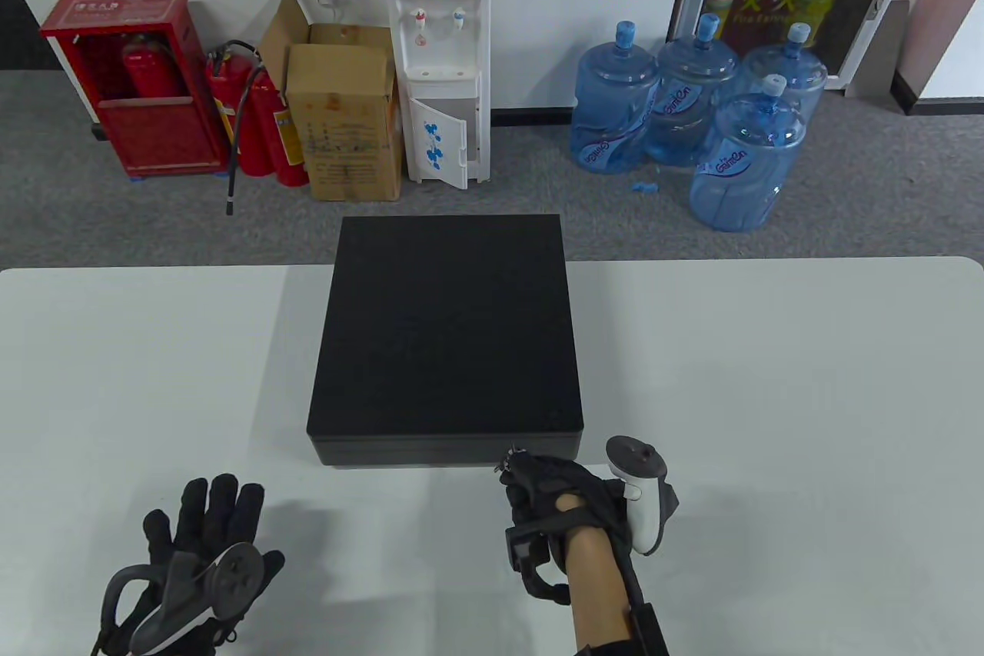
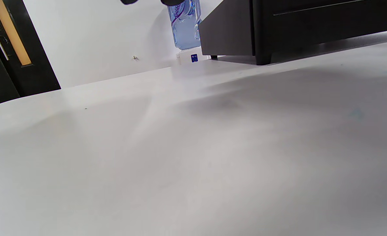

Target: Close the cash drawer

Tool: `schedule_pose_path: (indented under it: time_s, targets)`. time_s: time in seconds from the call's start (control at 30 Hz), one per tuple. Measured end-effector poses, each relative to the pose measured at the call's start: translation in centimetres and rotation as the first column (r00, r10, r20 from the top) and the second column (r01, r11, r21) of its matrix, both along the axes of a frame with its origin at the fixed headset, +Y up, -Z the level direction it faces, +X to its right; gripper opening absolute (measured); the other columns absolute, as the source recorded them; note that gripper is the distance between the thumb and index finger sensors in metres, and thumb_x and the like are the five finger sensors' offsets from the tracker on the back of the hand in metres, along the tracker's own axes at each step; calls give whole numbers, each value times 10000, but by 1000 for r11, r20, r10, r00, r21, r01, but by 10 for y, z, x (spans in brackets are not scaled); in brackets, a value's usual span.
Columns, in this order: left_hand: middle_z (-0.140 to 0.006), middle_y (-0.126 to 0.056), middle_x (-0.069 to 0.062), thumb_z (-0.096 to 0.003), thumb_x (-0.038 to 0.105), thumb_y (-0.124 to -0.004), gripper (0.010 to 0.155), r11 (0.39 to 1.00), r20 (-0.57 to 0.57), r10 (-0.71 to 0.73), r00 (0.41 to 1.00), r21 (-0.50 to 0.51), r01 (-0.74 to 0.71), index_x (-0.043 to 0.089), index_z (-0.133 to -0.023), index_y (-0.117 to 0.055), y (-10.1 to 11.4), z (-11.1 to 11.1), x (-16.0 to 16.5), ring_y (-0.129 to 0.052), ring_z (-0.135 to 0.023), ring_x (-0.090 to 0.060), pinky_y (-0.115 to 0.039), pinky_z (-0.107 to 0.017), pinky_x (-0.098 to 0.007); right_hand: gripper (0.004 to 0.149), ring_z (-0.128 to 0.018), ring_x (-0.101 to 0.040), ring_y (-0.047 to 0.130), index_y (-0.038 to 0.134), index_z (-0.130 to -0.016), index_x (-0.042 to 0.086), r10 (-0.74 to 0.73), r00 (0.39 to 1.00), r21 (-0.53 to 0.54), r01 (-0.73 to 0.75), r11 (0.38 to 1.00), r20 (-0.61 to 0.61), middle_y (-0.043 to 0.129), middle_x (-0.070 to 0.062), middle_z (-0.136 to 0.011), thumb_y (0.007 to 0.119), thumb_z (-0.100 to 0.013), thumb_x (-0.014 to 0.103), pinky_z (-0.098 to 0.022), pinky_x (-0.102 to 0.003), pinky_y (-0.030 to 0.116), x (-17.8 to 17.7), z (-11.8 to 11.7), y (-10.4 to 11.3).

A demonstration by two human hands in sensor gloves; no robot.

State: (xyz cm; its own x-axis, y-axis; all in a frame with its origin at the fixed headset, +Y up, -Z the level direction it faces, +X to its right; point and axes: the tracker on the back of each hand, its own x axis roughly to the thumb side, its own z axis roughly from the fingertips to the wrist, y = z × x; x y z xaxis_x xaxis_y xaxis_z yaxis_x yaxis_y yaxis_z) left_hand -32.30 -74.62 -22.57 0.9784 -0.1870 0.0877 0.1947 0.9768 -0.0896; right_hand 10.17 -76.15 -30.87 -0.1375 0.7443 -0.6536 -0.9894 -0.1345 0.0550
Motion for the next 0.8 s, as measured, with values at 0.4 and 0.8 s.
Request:
schedule_pose_path:
  time_s: [0.4,0.8]
  targets:
    - [-1291,-230,-135,-506,695,-453,846,1000,6,6,1000,5,-6,273,-1175,-151,-1,0,0,-254,-1195,-462,-308,-754,-752,426,-208,-55,982,951,-671,247,148,988,140,-153,978,49,996,-12,-568,879,-342,510,-285,-359,906,16,25,28]
    - [-1291,-230,-133,-506,695,-454,847,1000,9,7,1000,1,-7,273,-1175,-150,-2,0,1,-253,-1197,-460,-304,-754,-753,458,-246,-54,976,907,-702,271,152,981,256,-178,950,120,970,-5,-616,942,-296,479,-309,-360,901,47,43,46]
